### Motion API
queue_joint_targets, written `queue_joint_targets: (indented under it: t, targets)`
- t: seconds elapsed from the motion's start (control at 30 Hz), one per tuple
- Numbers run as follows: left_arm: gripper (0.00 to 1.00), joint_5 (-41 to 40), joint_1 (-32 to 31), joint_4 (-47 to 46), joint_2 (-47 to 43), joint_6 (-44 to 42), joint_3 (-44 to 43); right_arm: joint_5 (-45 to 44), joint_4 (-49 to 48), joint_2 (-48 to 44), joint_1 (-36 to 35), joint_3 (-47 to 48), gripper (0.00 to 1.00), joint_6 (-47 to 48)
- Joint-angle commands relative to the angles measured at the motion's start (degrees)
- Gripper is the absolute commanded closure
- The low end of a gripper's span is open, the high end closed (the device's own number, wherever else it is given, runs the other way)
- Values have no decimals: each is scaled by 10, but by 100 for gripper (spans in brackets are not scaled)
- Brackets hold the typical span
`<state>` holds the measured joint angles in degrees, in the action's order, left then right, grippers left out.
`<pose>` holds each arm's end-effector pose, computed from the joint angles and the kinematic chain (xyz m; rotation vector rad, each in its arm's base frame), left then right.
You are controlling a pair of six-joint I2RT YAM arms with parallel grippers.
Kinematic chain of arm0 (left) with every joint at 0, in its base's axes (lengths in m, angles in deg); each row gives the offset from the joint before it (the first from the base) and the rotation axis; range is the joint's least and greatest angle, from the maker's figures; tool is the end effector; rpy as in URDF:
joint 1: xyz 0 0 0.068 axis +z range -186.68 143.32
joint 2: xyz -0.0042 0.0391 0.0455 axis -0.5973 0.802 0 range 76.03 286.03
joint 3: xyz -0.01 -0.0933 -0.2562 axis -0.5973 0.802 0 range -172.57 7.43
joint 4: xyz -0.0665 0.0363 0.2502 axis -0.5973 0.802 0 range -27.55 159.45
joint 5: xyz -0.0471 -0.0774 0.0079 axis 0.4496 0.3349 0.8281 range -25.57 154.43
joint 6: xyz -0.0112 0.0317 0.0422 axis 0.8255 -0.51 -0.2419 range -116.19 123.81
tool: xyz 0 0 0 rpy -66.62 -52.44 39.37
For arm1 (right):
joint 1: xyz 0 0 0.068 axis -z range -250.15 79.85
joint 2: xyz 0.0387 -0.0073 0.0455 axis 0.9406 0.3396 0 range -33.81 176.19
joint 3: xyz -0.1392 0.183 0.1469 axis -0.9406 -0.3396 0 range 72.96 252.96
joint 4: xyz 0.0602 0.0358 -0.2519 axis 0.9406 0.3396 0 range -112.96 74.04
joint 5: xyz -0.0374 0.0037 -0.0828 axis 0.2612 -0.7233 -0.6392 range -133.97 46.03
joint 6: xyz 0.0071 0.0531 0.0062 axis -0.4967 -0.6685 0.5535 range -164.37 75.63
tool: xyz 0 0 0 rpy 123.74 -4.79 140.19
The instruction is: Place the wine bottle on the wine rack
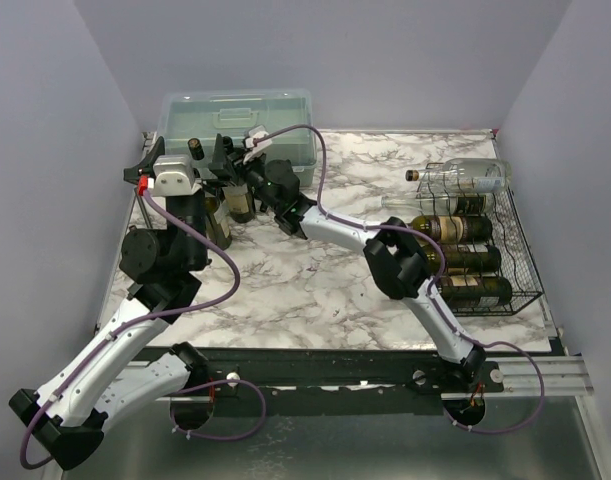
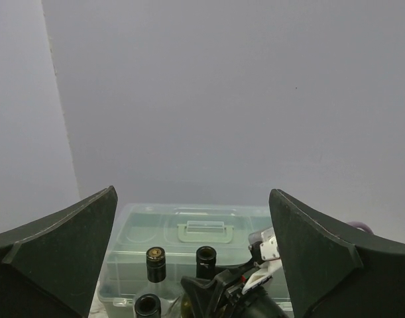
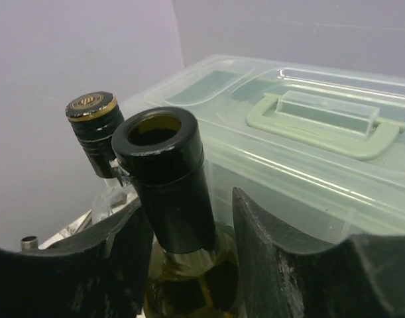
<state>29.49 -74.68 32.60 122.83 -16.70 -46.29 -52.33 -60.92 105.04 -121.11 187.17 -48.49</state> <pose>0.1369 -0.0812 0.4568 -0.0532 1.0567 0.0068 0.3648 0.4417 0.2648 -0.4285 1.3078 0.7123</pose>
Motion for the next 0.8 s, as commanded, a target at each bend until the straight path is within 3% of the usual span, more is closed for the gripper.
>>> queue_joint_targets:
  t: [0.0, 0.07, 0.2, 0.5, 0.67, 0.77]
  targets:
    - [1, 7, -4, -15, -7, 3, 8, 4, 1, -11, -4, -20, 55, 18]
    - [2, 11, -5, -14, -8, 2, 8, 17, -1, -21, -4, -32, 66, 20]
    - [3, 12, -7, -14, -7, 2, 8, 24, -13, -40, -4, -50, 79, 25]
    - [3, 18, -10, -4, -3, 10, 5, -10, -88, -135, -4, -183, 89, 94]
    - [4, 20, -14, -5, -2, 9, 6, 12, -153, -203, -4, -296, 99, 140]
    - [4, 20, -17, -5, -1, 9, 6, 17, -166, -238, -4, -344, 99, 163]
